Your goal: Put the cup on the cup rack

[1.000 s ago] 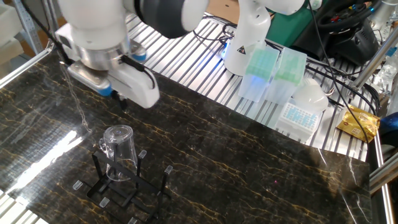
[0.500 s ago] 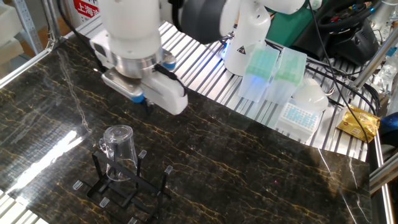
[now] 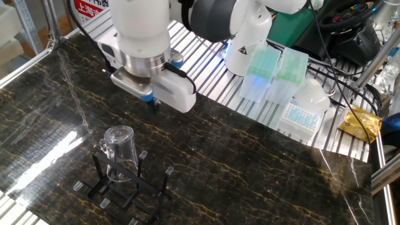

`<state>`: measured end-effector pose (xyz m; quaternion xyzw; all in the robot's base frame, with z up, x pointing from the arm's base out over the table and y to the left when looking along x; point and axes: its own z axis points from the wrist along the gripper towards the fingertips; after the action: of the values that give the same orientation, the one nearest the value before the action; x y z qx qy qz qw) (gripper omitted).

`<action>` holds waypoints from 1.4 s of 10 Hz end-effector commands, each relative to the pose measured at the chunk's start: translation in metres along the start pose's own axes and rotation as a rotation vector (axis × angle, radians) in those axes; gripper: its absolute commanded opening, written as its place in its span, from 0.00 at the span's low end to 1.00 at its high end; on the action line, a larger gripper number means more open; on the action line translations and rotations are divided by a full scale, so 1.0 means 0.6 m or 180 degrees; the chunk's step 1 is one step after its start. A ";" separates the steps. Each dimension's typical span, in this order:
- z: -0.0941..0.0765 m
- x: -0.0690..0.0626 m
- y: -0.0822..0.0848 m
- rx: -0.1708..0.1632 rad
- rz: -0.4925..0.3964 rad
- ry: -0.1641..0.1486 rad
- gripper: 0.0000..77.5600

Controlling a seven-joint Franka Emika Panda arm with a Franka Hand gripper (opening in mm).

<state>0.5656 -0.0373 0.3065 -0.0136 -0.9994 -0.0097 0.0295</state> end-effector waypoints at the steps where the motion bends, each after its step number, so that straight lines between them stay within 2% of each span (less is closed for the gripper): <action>1: -0.008 0.013 0.014 0.0049 0.0018 -0.0048 0.01; 3: -0.004 0.016 0.023 0.0119 0.0045 -0.0073 0.01; 7: -0.004 0.015 0.023 0.0117 0.0091 -0.0054 0.01; 10: -0.006 0.018 0.024 0.0205 0.0010 -0.0056 0.01; 14: -0.014 0.032 0.022 0.0183 0.0000 -0.0054 0.01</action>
<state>0.5501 -0.0225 0.3109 -0.0132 -0.9994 0.0211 0.0241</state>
